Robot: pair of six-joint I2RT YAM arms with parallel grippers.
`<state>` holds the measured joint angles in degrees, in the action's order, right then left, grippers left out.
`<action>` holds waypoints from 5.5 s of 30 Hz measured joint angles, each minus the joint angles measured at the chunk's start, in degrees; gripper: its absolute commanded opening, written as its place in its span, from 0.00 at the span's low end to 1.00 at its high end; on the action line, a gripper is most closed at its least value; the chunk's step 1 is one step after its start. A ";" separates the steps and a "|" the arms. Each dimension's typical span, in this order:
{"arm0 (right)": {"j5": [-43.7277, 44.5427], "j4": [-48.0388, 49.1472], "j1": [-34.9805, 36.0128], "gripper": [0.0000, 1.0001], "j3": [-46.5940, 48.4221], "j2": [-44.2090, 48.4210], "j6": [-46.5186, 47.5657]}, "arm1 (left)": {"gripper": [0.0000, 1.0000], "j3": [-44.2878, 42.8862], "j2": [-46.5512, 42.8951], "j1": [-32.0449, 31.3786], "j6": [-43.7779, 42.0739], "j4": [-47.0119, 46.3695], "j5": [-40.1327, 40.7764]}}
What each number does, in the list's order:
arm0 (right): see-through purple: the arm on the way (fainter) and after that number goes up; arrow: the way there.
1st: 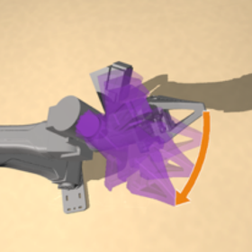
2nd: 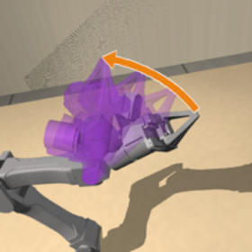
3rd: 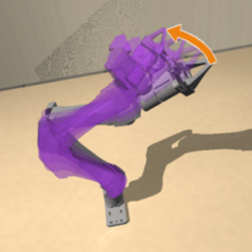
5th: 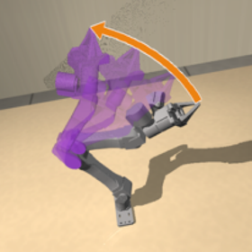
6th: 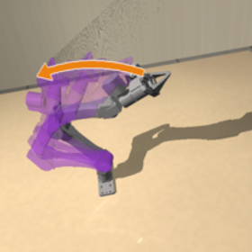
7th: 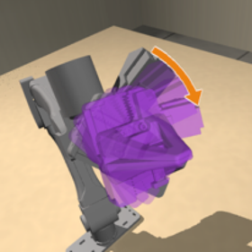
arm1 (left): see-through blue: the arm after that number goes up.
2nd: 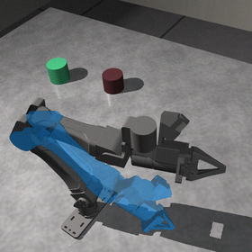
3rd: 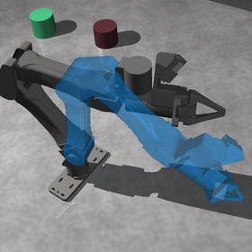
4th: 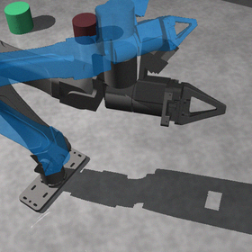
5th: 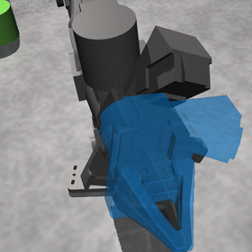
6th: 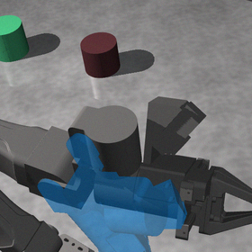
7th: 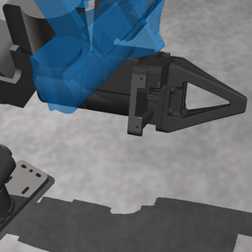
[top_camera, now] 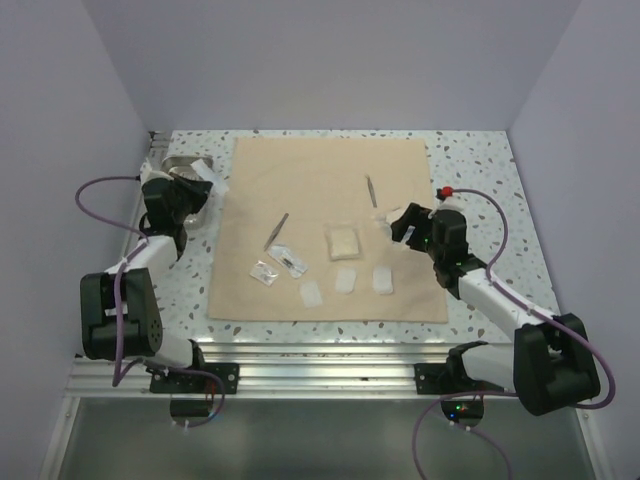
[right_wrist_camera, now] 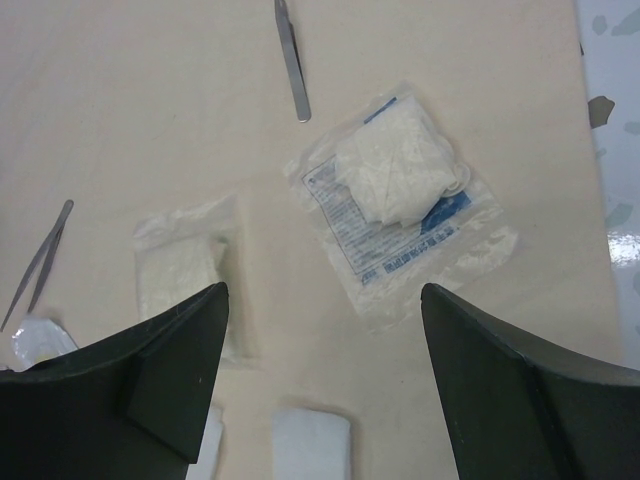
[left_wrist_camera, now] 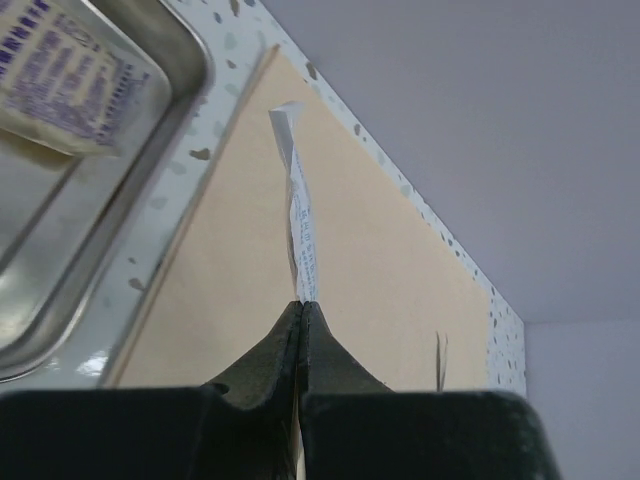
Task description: Prepare the surgical pack
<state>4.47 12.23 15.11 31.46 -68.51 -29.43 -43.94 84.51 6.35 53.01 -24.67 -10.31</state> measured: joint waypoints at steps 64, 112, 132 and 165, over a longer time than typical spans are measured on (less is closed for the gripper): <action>-2.95 2.34 6.01 0.80 -0.50 -5.49 1.46 | 0.72 13.40 -21.00 -14.58 -12.11 24.76 0.57; -2.54 2.34 6.25 0.80 -0.50 -5.51 1.68 | 0.00 13.62 3.23 -25.64 -2.69 3.41 0.85; -2.58 2.36 6.25 0.80 -0.17 -6.51 1.84 | 0.00 -1.27 -10.43 6.54 -15.61 19.74 -5.81; -2.58 2.29 6.25 0.80 0.09 -7.34 1.97 | 0.79 -6.40 11.26 19.10 -6.21 7.78 -1.38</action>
<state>1.89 14.52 21.37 31.55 -75.85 -27.46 -50.35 95.77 25.45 46.81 -16.88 -11.68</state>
